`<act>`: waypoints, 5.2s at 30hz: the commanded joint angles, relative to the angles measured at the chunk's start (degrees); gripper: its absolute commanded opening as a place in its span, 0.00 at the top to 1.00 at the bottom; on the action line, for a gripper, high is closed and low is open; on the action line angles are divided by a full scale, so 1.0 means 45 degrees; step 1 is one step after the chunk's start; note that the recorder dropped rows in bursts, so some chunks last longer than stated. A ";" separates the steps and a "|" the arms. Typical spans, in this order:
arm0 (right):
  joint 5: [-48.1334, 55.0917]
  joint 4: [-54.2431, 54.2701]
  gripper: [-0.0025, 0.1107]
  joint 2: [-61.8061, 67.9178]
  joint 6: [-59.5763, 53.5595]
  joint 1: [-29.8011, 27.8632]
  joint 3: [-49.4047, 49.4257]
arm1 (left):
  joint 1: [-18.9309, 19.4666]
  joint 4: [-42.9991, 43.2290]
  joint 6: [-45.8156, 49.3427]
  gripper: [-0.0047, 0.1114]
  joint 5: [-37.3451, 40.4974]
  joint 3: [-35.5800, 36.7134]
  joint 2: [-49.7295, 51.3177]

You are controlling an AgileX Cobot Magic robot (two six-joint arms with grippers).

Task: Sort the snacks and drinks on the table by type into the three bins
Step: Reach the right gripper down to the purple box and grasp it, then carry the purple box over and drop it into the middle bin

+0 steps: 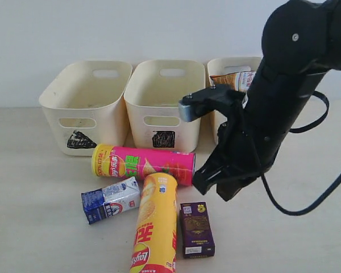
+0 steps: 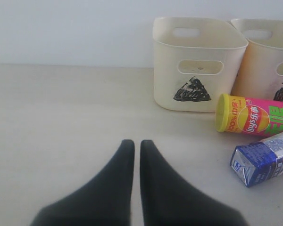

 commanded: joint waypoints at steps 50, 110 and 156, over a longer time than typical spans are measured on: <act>-0.3116 -0.0792 0.98 0.4224 0.3609 0.1136 0.0176 | 0.0064 -0.0010 -0.0061 0.93 -0.0104 -0.0049 -0.0045; -1.3750 -0.3903 0.98 0.4177 0.4042 -0.1311 -0.3979 | 0.0064 -0.0010 -0.0061 0.93 -0.0075 -0.0049 -0.0045; -0.0743 0.4427 0.98 0.2930 -0.6277 -0.1268 -0.6184 | 0.0064 -0.0010 -0.0061 0.93 -0.0097 -0.0049 -0.0045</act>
